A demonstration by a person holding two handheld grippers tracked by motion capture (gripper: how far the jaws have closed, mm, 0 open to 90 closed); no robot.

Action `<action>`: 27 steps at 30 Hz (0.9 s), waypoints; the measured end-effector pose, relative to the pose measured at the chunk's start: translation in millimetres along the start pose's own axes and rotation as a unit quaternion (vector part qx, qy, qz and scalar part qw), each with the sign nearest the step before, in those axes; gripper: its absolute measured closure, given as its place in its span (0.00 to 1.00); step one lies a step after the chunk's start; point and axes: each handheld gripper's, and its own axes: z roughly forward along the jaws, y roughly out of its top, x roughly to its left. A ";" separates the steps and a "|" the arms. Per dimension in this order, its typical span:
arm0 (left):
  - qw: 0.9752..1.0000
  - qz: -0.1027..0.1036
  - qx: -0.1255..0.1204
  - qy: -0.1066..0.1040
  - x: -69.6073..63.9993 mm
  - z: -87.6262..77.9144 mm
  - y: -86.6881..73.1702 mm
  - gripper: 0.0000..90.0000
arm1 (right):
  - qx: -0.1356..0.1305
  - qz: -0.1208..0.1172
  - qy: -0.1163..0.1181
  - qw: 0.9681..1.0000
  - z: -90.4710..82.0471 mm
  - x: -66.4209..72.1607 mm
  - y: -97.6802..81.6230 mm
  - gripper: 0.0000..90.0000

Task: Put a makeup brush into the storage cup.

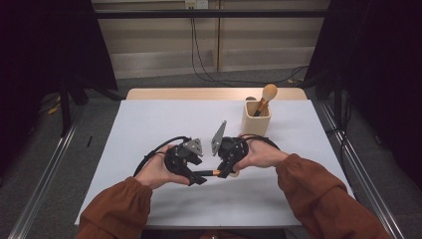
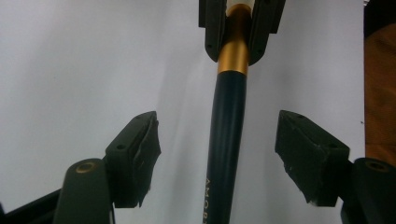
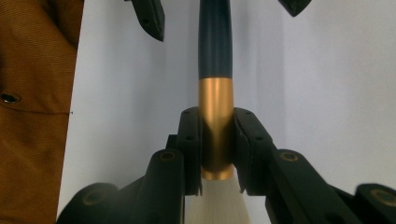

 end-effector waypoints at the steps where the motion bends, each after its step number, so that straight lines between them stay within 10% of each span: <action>1: 1.000 -0.002 0.000 0.002 0.0 0.2 0.0 0.38 | 0.000 -0.001 0.000 1.000 0.1 0.2 0.5 0.83; 27: 1.000 -0.005 -0.004 -0.020 2.3 6.7 1.4 0.68 | -0.012 -0.011 0.002 1.000 1.2 0.6 5.1 0.83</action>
